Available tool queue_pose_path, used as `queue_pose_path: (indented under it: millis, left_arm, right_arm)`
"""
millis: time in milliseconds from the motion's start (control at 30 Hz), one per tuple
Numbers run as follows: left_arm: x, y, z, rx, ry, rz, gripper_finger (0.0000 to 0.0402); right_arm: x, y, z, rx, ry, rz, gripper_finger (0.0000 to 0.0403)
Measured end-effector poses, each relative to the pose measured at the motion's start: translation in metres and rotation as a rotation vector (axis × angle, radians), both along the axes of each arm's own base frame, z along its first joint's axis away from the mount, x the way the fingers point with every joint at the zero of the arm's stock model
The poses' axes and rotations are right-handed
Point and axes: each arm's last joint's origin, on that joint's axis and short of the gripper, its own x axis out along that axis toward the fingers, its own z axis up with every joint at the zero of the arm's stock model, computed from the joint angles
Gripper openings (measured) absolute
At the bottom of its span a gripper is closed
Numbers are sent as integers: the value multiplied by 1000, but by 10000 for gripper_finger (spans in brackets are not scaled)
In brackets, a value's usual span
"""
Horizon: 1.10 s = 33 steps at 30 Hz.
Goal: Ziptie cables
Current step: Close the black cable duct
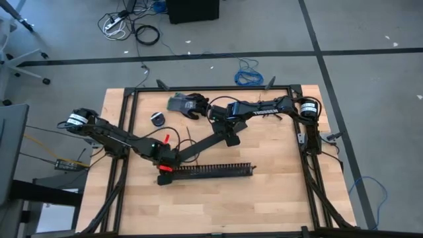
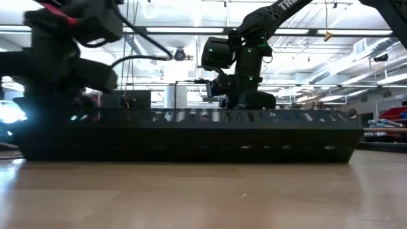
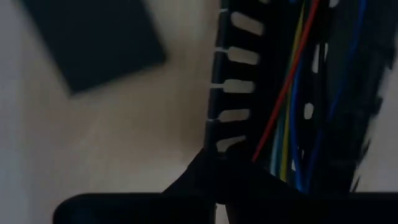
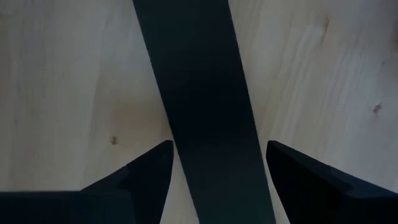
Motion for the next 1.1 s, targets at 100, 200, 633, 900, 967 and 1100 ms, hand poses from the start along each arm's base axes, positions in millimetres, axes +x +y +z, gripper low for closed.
queue_pose_path:
  millis: [100, 200, 633, 900, 967, 1100]
  left_arm:
    - [-10, 0, 8, 67, 14, 19, 1]
    - [-21, 0, 20, 153, -23, 58, 1]
    - [-63, -3, 47, 172, 55, 144, 0]
    - [-69, -15, 46, 94, 103, 85, 0]
    - [-71, -18, 46, 66, 124, 73, 1]
    - [-74, -22, 45, 60, 132, 88, 15]
  right_arm:
    - [0, -1, 0, -27, 6, -9, 254]
    - [-1, -3, 0, -37, 8, -14, 253]
    - [-3, -11, 0, -36, 7, -35, 250]
    - [0, -12, 1, -48, -22, -15, 249]
    - [2, -12, 2, -56, -42, -7, 250]
    - [5, -12, 3, -69, -73, 16, 252]
